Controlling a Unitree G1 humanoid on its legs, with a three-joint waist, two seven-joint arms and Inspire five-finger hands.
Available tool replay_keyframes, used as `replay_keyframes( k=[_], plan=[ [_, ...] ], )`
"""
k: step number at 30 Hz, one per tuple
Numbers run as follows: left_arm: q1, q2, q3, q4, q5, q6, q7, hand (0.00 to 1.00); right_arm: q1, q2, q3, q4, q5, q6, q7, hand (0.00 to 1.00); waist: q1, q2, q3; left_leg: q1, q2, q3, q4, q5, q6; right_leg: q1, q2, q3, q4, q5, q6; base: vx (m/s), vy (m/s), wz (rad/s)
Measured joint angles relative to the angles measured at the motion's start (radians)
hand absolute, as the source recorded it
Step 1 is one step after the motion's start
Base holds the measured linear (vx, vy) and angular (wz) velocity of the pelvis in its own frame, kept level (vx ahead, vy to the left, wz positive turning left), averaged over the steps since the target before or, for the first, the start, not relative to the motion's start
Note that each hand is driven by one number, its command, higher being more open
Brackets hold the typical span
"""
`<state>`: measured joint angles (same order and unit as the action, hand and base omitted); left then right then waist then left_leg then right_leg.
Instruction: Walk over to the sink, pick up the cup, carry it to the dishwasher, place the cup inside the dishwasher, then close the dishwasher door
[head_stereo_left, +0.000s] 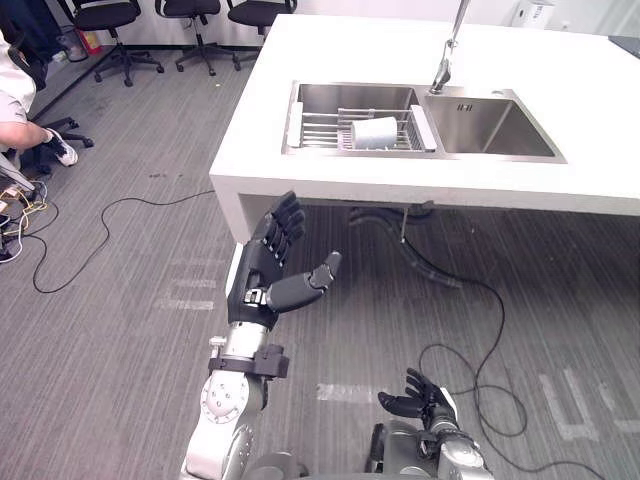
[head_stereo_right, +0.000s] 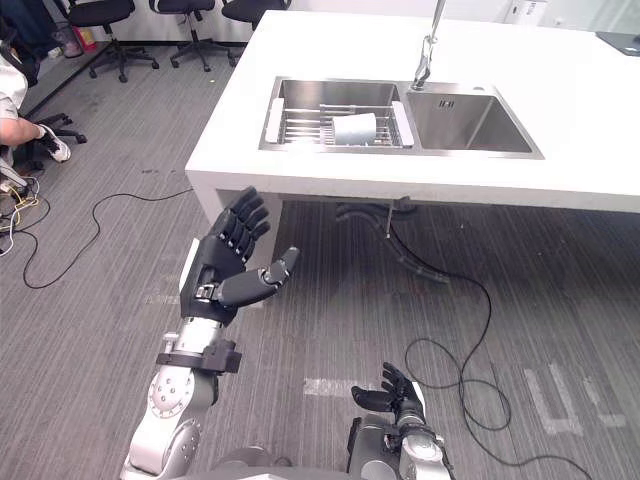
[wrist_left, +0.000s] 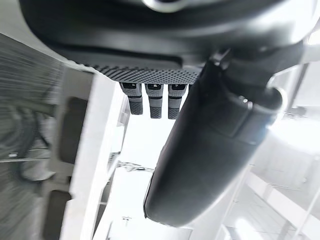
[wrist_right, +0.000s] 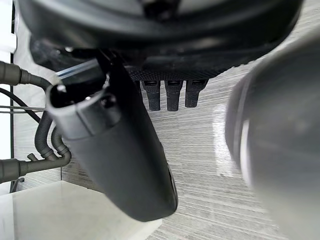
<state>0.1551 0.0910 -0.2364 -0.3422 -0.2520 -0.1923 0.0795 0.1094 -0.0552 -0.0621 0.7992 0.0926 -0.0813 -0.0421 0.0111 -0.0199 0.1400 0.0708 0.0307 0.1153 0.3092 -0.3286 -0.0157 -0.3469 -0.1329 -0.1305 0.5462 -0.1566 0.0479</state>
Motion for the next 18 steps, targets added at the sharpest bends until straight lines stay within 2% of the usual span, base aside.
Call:
replay_keyframes(
  k=[2, 3, 4, 5, 6, 8, 9, 10, 12, 13, 14, 15, 16, 18],
  plan=[
    [0.005, -0.033, -0.006, 0.012, 0.001, 0.006, 0.01, 0.9, 0.01, -0.028, 0.009, 0.022, 0.0, 0.003, -0.001, 0.9, 0.0, 0.048, -0.024, 0.017, 0.062, -0.017, 0.027, -0.012, -0.019, 0.038, 0.046, -0.04, 0.003, -0.013, -0.036, 0.52, -0.279, 0.18],
    [0.0, -0.056, -0.007, 0.012, 0.009, 0.006, 0.011, 0.9, 0.022, -0.041, 0.012, 0.016, 0.0, 0.003, 0.0, 0.9, -0.001, 0.064, -0.027, 0.001, 0.094, -0.019, 0.11, -0.008, -0.044, 0.083, 0.07, -0.063, -0.02, -0.026, -0.055, 0.47, -0.249, 0.16],
    [-0.004, -0.066, -0.006, 0.012, 0.013, 0.006, 0.012, 0.9, 0.027, -0.043, 0.013, 0.013, 0.0, 0.003, 0.0, 0.9, 0.001, 0.066, -0.025, -0.015, 0.109, -0.019, 0.178, 0.005, -0.063, 0.112, 0.082, -0.068, -0.035, -0.033, -0.066, 0.46, -0.262, 0.12],
    [-0.01, -0.077, -0.007, 0.011, 0.016, 0.006, 0.018, 0.9, 0.039, -0.045, 0.028, 0.003, 0.001, 0.003, -0.002, 0.9, 0.003, 0.068, -0.024, -0.082, 0.142, -0.024, 0.37, 0.064, -0.099, 0.176, 0.103, -0.074, -0.075, -0.041, -0.08, 0.43, -0.244, -0.02],
    [-0.012, -0.09, -0.007, 0.01, 0.016, 0.006, 0.022, 0.9, 0.057, -0.052, 0.042, -0.025, 0.002, 0.003, -0.002, 0.9, 0.007, 0.068, -0.024, -0.156, 0.181, -0.023, 0.567, 0.1, -0.106, 0.243, 0.119, -0.074, -0.121, -0.047, -0.089, 0.4, -0.215, -0.05],
    [-0.011, -0.101, -0.008, 0.002, 0.016, 0.006, 0.025, 0.9, 0.076, -0.056, 0.046, -0.058, 0.002, 0.002, -0.004, 0.9, 0.017, 0.066, -0.022, -0.247, 0.211, -0.014, 0.723, 0.085, -0.088, 0.328, 0.129, -0.071, -0.173, -0.055, -0.103, 0.32, -0.113, -0.12],
    [-0.011, -0.105, -0.007, -0.008, 0.016, 0.004, 0.025, 0.9, 0.084, -0.061, 0.046, -0.076, 0.002, 0.0, -0.004, 0.9, 0.029, 0.066, -0.026, -0.301, 0.22, -0.008, 0.731, 0.065, -0.077, 0.356, 0.132, -0.061, -0.2, -0.06, -0.111, 0.26, -0.054, -0.18],
    [-0.011, -0.107, -0.005, -0.013, 0.016, 0.003, 0.025, 0.9, 0.082, -0.063, 0.045, -0.077, 0.002, -0.001, -0.004, 0.9, 0.034, 0.069, -0.027, -0.323, 0.221, -0.004, 0.712, 0.056, -0.072, 0.369, 0.132, -0.054, -0.213, -0.061, -0.112, 0.27, 0.035, -0.24],
    [-0.012, -0.105, -0.004, -0.017, 0.018, -0.005, 0.025, 0.9, 0.071, -0.071, 0.046, -0.063, 0.003, -0.001, -0.003, 0.9, 0.052, 0.071, -0.029, -0.364, 0.196, 0.006, 0.569, 0.031, -0.058, 0.402, 0.126, -0.035, -0.252, -0.062, -0.111, 0.23, 0.101, -0.2],
    [-0.012, -0.101, -0.004, -0.015, 0.02, -0.006, 0.026, 0.9, 0.059, -0.071, 0.047, -0.04, 0.003, -0.001, -0.003, 0.9, 0.059, 0.068, -0.027, -0.364, 0.155, -0.001, 0.395, 0.043, -0.046, 0.421, 0.113, -0.024, -0.269, -0.066, -0.098, 0.26, 0.184, -0.14],
    [-0.012, -0.103, -0.005, -0.01, 0.021, -0.006, 0.026, 0.9, 0.046, -0.081, 0.047, -0.015, 0.003, -0.001, -0.003, 0.9, 0.058, 0.08, -0.034, -0.35, 0.104, -0.033, 0.173, 0.119, -0.038, 0.422, 0.104, -0.012, -0.266, -0.081, -0.065, 0.31, 0.235, -0.15],
    [-0.012, -0.105, -0.005, -0.004, 0.025, -0.006, 0.026, 0.9, 0.043, -0.088, 0.047, -0.002, 0.003, -0.002, -0.003, 0.9, 0.059, 0.096, -0.042, -0.337, 0.094, -0.058, 0.087, 0.222, -0.025, 0.423, 0.108, -0.001, -0.262, -0.093, -0.046, 0.35, 0.232, -0.27],
    [-0.012, -0.081, 0.01, 0.014, 0.048, -0.001, 0.029, 0.9, 0.019, -0.074, 0.05, 0.058, 0.003, 0.002, 0.001, 0.9, 0.063, 0.062, -0.04, -0.292, 0.059, -0.032, 0.052, 0.257, -0.001, 0.44, 0.084, 0.054, -0.279, -0.099, -0.032, 0.28, 0.176, -0.22],
    [-0.024, -0.057, 0.021, 0.026, 0.064, 0.001, 0.032, 0.9, 0.017, -0.062, 0.049, 0.071, 0.003, 0.001, 0.001, 0.9, 0.062, 0.03, -0.043, -0.293, 0.029, -0.018, 0.049, 0.241, 0.017, 0.456, 0.059, 0.08, -0.323, -0.099, -0.015, 0.3, 0.142, -0.08]
  ],
)
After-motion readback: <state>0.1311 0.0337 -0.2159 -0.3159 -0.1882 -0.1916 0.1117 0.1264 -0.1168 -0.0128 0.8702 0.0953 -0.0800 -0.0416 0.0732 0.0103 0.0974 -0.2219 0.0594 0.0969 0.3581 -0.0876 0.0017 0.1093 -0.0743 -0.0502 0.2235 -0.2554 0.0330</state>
